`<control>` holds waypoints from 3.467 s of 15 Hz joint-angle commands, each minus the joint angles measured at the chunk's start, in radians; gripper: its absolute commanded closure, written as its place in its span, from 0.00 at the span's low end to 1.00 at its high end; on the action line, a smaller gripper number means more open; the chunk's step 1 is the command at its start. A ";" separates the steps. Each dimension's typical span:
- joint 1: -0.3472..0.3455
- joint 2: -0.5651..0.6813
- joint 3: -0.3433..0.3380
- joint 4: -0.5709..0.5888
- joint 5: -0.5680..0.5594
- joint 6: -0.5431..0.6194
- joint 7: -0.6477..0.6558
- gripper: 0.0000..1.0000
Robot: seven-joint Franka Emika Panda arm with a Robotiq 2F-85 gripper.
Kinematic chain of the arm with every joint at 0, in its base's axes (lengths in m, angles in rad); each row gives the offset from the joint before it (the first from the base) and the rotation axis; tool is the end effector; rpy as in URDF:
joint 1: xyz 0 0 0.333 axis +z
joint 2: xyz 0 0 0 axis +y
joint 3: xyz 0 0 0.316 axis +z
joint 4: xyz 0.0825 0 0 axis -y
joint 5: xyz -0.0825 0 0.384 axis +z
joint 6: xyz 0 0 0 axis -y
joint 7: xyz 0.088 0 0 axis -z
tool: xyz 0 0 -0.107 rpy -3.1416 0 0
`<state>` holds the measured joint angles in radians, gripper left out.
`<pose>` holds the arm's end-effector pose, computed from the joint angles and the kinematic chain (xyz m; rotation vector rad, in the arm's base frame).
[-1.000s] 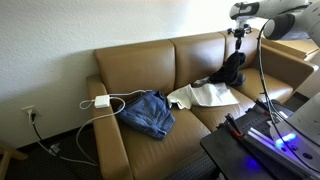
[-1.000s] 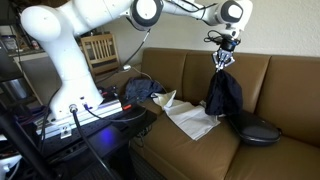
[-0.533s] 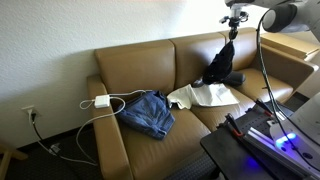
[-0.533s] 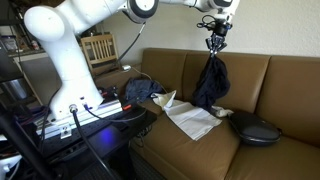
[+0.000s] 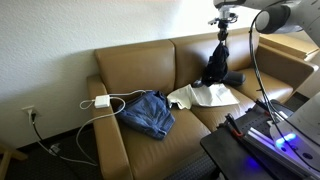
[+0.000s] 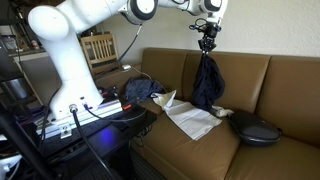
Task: Pick the black cloth and put it on the left of the couch
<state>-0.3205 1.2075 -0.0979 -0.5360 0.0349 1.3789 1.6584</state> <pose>0.7127 -0.2678 0.2533 1.5060 -2.4252 -0.3678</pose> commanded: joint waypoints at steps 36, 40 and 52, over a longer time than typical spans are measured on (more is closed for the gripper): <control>0.835 -0.127 0.317 0.111 0.035 -0.132 -0.678 1.00; 0.821 -0.051 0.331 0.123 0.135 -0.211 -0.759 1.00; 0.837 0.332 0.168 0.221 0.023 -0.128 -0.808 1.00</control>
<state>0.4998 1.4556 0.1081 -0.4077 0.0988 1.2011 0.8734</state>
